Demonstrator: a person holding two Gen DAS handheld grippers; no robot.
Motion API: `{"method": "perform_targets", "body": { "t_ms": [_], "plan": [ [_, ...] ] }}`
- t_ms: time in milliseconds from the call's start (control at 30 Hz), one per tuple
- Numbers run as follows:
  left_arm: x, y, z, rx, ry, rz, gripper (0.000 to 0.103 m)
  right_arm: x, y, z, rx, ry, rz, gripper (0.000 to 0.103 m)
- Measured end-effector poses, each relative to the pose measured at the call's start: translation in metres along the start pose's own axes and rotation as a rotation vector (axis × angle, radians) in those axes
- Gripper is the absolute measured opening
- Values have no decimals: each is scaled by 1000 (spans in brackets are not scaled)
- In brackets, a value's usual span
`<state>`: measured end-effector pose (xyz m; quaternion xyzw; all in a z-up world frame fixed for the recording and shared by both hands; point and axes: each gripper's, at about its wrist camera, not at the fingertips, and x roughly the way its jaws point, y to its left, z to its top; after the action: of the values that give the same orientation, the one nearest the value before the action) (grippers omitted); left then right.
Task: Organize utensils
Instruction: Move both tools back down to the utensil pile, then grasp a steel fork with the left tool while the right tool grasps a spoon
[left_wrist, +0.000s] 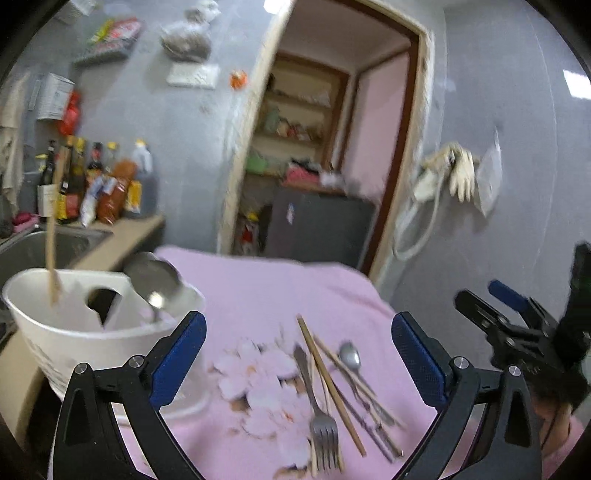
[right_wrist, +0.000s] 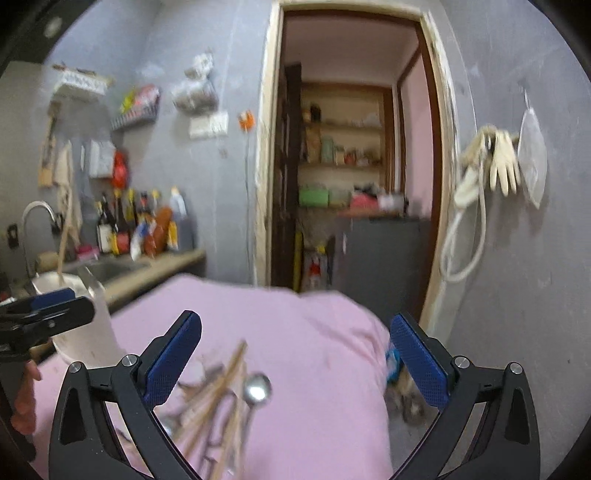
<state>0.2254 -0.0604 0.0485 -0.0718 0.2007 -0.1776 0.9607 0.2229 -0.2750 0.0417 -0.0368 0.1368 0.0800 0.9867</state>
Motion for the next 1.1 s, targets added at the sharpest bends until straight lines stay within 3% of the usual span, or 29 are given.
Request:
{"method": "perform_targets", "body": {
  "t_ms": [233, 500, 567, 833, 1100],
  "plan": [
    [32, -14, -22, 23, 158, -44, 93, 33, -23, -27, 18, 196, 35, 98],
    [82, -13, -37, 22, 398, -83, 37, 67, -27, -48, 15, 380, 121, 68],
    [95, -12, -40, 24, 446, -79, 28, 74, -25, -49, 10, 417, 147, 60],
    [145, 8, -48, -53, 633, -55, 16, 98, -11, -54, -25, 524, 210, 52],
    [167, 11, -37, -43, 684, -55, 12, 111, -7, -56, -34, 562, 223, 51]
  ]
}}
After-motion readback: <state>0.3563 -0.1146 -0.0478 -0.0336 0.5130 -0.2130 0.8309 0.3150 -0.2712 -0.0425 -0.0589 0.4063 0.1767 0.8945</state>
